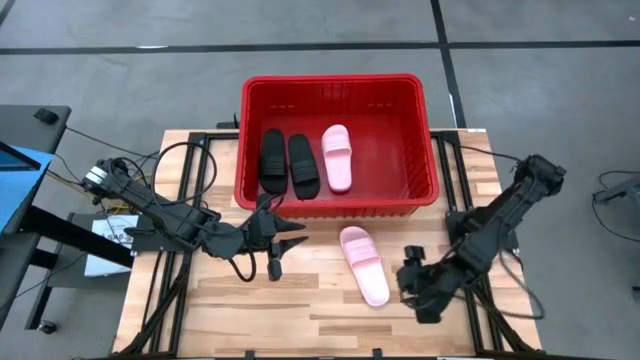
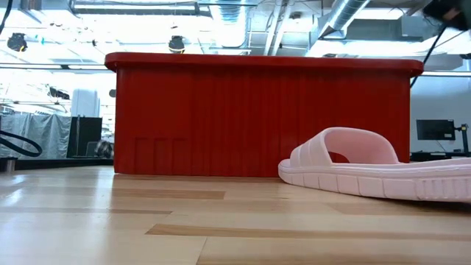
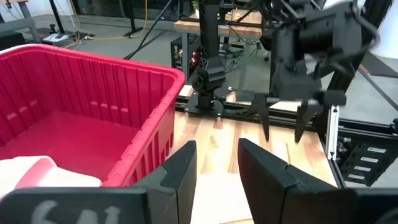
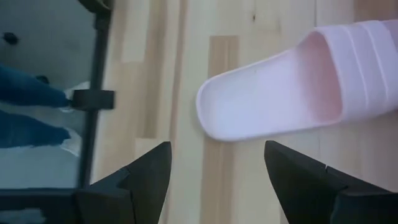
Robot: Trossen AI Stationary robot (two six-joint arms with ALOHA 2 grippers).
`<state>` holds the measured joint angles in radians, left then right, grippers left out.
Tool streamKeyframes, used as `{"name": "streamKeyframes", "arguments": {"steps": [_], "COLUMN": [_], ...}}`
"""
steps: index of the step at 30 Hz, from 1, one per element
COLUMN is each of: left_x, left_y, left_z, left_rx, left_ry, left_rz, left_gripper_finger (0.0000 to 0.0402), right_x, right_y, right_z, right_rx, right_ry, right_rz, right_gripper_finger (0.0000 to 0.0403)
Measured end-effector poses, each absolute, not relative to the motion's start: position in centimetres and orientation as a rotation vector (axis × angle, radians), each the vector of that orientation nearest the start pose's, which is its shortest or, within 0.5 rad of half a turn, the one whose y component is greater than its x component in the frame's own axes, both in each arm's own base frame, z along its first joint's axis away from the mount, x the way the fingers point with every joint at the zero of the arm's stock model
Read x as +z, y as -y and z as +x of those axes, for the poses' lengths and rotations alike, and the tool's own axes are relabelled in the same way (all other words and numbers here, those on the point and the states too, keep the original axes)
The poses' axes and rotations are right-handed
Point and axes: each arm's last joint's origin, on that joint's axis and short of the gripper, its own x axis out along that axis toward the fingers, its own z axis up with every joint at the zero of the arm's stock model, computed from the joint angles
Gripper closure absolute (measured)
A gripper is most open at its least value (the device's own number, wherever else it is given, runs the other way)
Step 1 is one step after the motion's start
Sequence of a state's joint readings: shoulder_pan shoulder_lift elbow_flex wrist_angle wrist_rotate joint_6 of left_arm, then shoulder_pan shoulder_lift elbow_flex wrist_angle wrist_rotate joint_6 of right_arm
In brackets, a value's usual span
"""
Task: Pick and place slides into bin
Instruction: Put the pink slide into the red bin
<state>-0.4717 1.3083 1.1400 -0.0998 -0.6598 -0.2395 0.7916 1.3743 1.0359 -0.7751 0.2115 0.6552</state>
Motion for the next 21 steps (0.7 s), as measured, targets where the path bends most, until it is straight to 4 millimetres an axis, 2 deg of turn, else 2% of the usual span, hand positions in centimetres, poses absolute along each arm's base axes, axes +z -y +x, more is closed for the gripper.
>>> {"name": "streamKeyframes", "arguments": {"steps": [10, 21], "left_x": [34.9, 34.6], "left_y": [11.6, 11.7], "left_z": [26.6, 26.5], "left_rx": [0.21, 0.156], "left_ry": [-0.234, -0.278], "left_rz": [-0.101, -0.125], "left_gripper_finger": [0.0294, 0.0294], "right_x": [21.3, 16.9], "right_y": [-19.2, -20.6], "right_z": [22.6, 24.2], "right_rx": [0.138, 0.154], "right_ry": [-1.106, -1.201], "right_rz": [0.012, -0.02], "right_gripper_finger": [0.0154, 0.0154]}}
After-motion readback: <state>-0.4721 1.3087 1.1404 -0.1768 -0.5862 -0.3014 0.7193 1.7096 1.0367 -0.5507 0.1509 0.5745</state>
